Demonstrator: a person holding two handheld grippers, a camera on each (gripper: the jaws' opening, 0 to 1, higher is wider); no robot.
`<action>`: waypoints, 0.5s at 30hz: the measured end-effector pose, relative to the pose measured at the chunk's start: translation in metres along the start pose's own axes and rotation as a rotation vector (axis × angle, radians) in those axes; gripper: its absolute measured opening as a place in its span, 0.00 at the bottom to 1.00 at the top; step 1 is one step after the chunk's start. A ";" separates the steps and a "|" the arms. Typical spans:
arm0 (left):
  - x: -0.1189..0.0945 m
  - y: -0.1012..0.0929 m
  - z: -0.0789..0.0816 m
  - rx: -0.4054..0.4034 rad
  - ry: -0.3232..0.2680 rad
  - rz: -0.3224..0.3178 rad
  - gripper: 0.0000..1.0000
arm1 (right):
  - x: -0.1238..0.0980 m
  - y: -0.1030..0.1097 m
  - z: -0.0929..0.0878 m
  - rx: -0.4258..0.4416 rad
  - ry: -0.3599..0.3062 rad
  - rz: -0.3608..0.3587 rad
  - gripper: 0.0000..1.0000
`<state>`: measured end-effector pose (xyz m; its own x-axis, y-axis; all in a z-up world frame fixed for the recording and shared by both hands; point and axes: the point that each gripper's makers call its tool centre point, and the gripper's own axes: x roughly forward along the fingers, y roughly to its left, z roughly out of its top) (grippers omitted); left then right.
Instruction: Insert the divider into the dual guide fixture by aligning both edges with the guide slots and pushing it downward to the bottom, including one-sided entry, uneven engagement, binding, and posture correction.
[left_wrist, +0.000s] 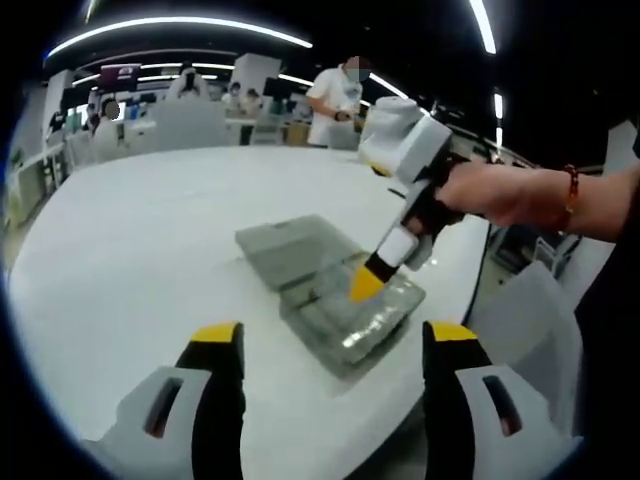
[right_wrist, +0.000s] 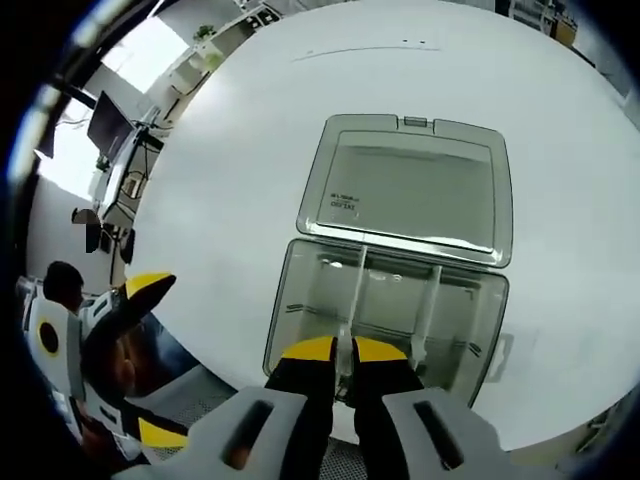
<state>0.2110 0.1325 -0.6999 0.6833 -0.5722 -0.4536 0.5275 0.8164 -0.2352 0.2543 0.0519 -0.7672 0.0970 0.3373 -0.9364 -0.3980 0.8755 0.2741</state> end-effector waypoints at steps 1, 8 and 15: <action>0.000 0.000 0.000 -0.001 0.000 0.000 0.72 | 0.000 0.000 0.000 -0.001 -0.001 0.000 0.00; 0.000 0.001 -0.001 -0.003 0.002 0.000 0.71 | 0.000 -0.001 0.000 0.000 -0.002 0.000 0.00; 0.001 0.000 -0.001 -0.004 0.004 -0.002 0.71 | -0.001 0.000 0.000 -0.007 -0.007 -0.008 0.00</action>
<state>0.2109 0.1319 -0.7013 0.6804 -0.5735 -0.4563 0.5270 0.8155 -0.2391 0.2541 0.0514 -0.7666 0.1071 0.3328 -0.9369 -0.4033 0.8758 0.2650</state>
